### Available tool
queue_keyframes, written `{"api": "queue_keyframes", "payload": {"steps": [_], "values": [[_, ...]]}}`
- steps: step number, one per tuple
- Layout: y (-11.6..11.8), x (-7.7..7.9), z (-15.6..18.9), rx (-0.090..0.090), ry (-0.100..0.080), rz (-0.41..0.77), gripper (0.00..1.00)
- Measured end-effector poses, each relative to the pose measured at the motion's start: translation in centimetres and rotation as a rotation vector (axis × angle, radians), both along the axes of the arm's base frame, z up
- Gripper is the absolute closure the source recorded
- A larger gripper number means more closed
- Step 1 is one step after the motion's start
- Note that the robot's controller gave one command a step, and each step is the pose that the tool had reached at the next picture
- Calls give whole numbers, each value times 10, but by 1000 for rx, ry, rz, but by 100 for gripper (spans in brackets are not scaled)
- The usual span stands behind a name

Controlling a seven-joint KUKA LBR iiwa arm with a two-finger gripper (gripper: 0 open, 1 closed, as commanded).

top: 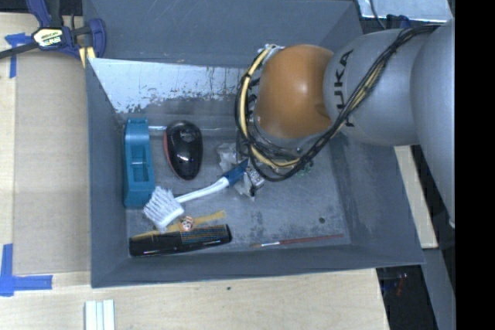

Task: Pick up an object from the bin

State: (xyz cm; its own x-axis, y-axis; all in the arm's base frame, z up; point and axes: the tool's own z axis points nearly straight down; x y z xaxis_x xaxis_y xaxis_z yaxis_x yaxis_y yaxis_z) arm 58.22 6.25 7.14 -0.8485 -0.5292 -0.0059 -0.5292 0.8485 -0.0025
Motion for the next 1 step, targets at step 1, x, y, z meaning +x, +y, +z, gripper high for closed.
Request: {"api": "queue_keyframes", "payload": {"steps": [1], "values": [[0,0,0,0,0,0,100]]}}
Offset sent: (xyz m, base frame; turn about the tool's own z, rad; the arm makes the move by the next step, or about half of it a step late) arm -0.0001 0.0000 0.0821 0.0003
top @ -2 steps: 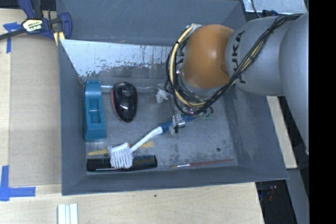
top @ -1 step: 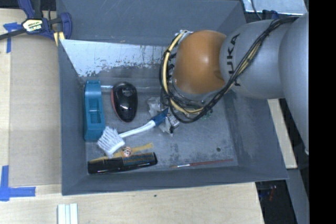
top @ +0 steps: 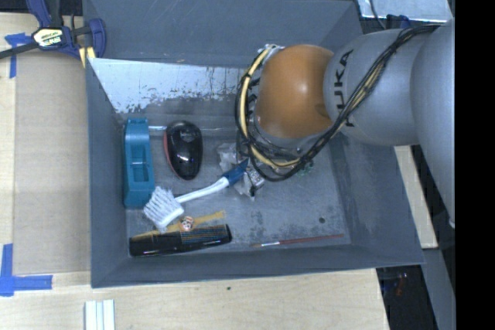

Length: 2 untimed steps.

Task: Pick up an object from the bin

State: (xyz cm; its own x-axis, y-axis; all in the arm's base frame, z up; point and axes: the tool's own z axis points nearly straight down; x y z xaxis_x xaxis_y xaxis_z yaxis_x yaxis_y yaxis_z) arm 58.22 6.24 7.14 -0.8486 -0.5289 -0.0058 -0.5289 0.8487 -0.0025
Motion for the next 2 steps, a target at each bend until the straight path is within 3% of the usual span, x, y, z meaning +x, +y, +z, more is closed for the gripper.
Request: {"api": "queue_keyframes", "payload": {"steps": [1,2], "values": [[0,-4,15,-1,9,-1,100],[0,-1,51,0,0,-1,100]]}}
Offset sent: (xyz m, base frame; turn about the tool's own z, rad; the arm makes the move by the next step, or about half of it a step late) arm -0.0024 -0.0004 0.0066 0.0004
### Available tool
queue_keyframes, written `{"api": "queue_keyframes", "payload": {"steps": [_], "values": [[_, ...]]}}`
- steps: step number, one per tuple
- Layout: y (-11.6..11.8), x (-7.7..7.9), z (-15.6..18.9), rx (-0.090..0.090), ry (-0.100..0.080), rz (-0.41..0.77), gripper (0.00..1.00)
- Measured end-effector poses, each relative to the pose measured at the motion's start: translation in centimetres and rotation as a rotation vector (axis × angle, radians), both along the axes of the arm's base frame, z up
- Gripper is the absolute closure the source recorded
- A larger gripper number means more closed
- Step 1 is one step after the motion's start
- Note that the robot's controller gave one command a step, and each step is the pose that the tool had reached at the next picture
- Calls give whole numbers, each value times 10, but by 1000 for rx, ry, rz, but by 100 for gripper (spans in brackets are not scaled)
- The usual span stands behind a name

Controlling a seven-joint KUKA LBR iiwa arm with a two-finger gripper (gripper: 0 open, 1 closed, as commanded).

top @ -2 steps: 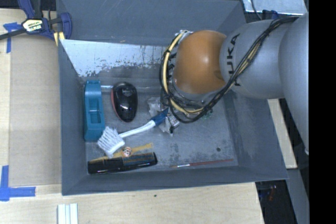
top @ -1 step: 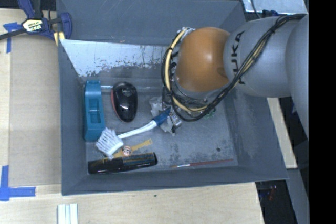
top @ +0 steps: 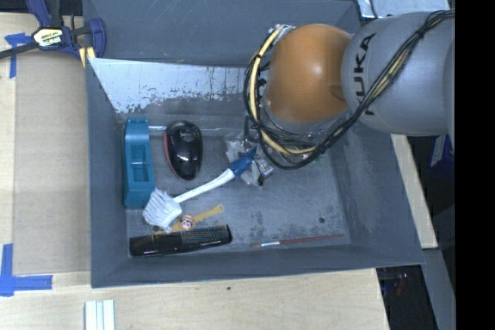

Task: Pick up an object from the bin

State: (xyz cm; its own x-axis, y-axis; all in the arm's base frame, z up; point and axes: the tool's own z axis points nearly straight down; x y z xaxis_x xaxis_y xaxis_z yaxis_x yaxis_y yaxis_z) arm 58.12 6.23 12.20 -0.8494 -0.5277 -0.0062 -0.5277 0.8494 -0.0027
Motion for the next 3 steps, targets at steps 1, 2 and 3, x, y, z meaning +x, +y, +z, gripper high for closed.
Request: {"api": "queue_keyframes", "payload": {"steps": [1,2,3], "values": [[0,1,17,1,-4,-1,100],[0,-1,54,0,3,-2,100],[0,-1,87,0,3,-3,100]]}}
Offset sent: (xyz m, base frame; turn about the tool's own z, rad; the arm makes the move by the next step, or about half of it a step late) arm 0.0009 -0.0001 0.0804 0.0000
